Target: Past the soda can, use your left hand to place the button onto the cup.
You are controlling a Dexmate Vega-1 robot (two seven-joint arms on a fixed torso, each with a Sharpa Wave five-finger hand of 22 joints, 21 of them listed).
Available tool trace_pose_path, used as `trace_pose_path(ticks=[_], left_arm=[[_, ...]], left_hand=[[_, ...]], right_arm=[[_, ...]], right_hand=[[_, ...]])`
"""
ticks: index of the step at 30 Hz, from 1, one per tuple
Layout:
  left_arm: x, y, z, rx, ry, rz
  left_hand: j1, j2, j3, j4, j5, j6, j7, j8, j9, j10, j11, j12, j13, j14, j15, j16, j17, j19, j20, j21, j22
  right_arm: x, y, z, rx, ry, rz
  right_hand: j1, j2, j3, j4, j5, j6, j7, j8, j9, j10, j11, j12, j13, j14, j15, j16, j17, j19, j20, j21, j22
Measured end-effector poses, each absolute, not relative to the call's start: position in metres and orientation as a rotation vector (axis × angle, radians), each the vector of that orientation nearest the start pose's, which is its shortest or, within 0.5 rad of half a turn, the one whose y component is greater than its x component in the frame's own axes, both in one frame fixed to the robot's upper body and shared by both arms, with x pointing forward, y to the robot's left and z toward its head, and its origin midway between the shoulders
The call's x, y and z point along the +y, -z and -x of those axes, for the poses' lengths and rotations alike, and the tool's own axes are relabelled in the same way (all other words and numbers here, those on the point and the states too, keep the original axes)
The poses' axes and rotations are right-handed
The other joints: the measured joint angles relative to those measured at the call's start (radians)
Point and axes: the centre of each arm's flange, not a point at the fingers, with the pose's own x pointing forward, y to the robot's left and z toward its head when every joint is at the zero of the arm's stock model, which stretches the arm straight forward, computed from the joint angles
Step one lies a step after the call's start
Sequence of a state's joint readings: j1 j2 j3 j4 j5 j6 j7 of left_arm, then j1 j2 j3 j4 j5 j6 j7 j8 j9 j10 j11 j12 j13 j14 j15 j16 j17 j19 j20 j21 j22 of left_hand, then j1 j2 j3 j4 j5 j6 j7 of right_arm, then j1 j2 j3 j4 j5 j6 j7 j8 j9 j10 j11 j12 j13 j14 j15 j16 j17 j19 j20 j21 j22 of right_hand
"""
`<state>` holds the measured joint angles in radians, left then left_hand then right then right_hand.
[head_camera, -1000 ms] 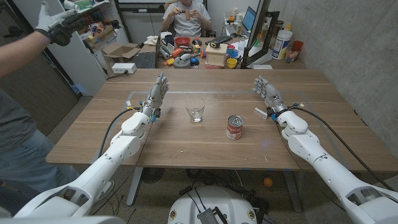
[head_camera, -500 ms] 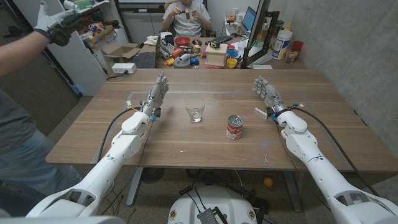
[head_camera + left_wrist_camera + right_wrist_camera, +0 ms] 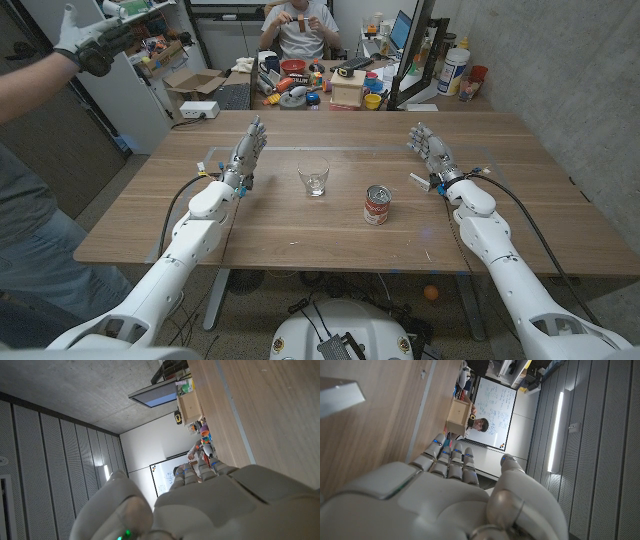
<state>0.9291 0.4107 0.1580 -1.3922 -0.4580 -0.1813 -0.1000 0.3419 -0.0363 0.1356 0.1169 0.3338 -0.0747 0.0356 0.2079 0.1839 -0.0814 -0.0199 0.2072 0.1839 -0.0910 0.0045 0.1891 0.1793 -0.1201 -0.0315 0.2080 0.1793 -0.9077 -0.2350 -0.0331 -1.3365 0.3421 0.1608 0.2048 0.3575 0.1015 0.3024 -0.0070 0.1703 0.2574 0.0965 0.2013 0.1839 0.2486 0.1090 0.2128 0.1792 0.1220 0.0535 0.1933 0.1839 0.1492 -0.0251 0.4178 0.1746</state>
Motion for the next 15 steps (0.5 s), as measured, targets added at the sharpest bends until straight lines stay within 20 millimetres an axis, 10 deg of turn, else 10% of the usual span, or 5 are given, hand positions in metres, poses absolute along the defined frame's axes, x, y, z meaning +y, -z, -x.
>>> trace_pose_path(ticks=[15], left_arm=[[0.321, 0.025, -0.624, -0.571, 0.113, -0.161]], left_hand=[[0.191, 0.024, 0.052, -0.111, 0.000, -0.044, -0.012, -0.005, 0.005, -0.034, -0.002, -0.008, 0.005, -0.012, 0.012, 0.000, 0.000, 0.004, 0.015, 0.000, 0.000]], right_arm=[[-0.290, 0.032, -0.651, -0.596, -0.189, -0.056]], right_hand=[[0.000, 0.000, -0.004, -0.004, 0.000, 0.007, -0.007, 0.000, 0.000, 0.000, 0.000, 0.000, 0.000, 0.000, 0.000, 0.000, 0.000, -0.004, 0.004, -0.008, 0.000]])
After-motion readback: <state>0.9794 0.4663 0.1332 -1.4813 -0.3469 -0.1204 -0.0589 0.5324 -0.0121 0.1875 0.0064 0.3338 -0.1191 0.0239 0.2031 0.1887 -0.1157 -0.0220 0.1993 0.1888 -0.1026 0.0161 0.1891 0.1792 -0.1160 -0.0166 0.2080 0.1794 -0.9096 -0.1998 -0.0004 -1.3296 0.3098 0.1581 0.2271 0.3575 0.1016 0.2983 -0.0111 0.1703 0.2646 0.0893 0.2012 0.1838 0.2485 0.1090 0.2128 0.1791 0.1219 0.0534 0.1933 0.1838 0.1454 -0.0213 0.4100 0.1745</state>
